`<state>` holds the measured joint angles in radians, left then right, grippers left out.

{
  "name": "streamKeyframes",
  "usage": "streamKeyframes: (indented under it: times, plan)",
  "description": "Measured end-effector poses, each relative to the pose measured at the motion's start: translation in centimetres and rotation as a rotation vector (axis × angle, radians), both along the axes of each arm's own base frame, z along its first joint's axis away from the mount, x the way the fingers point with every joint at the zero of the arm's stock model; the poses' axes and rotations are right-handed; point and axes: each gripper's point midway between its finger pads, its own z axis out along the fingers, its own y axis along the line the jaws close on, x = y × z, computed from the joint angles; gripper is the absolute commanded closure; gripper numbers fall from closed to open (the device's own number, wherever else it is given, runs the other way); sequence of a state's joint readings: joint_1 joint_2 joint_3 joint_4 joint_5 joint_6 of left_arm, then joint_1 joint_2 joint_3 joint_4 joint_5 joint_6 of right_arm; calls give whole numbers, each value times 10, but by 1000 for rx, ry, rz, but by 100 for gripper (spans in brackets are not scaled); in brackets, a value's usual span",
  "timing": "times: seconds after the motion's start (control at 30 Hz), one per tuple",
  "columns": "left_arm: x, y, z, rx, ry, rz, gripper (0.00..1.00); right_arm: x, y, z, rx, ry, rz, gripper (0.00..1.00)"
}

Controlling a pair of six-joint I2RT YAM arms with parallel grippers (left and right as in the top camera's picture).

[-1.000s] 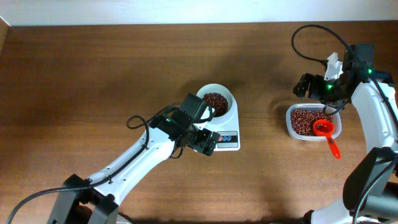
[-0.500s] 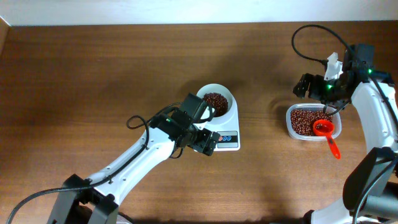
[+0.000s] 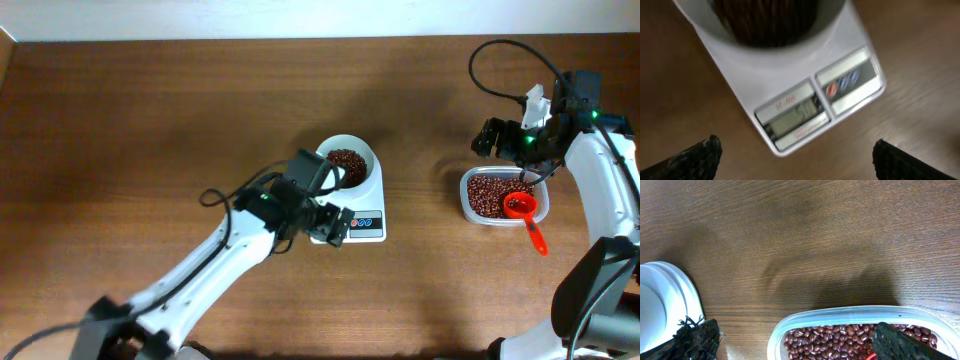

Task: Scoop item into bowl and weigh 50g on scale

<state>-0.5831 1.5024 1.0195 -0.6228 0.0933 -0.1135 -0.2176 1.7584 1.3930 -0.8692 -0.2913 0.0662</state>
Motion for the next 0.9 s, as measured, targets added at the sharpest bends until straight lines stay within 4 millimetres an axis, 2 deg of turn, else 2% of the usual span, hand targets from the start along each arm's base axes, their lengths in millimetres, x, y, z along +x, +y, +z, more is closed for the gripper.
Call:
streamKeyframes:
  times: [0.07,0.1,0.17,0.23,0.33,0.43,0.53,0.6,0.73,0.9]
  plan:
    - [7,-1,35,-56,-112,9,1,0,0,0,0,0,-1,1]
    - [8,0,63,-100,-186,12,1,0,0,0,0,0,-1,1]
    - [3,3,96,-153,-271,15,1,0,0,0,0,0,-1,1]
    - [-8,11,141,-227,-385,18,1,0,0,0,0,-1,-1,1]
    - [-22,26,183,-284,-508,40,1,1,0,0,-1,-2,-1,1]
    - [-51,54,217,-319,-610,73,1,1,-1,0,-4,-2,-1,1]
    - [-86,93,235,-377,-738,131,1,1,-1,0,-4,-2,-2,1]
    - [-100,110,241,-407,-812,170,1,0,-1,0,-3,0,-3,1]
    - [-105,131,208,-386,-845,242,1,0,-1,0,-4,0,-2,1]
    - [-110,139,208,-464,-1004,269,1,0,-1,0,-4,-1,-2,1]
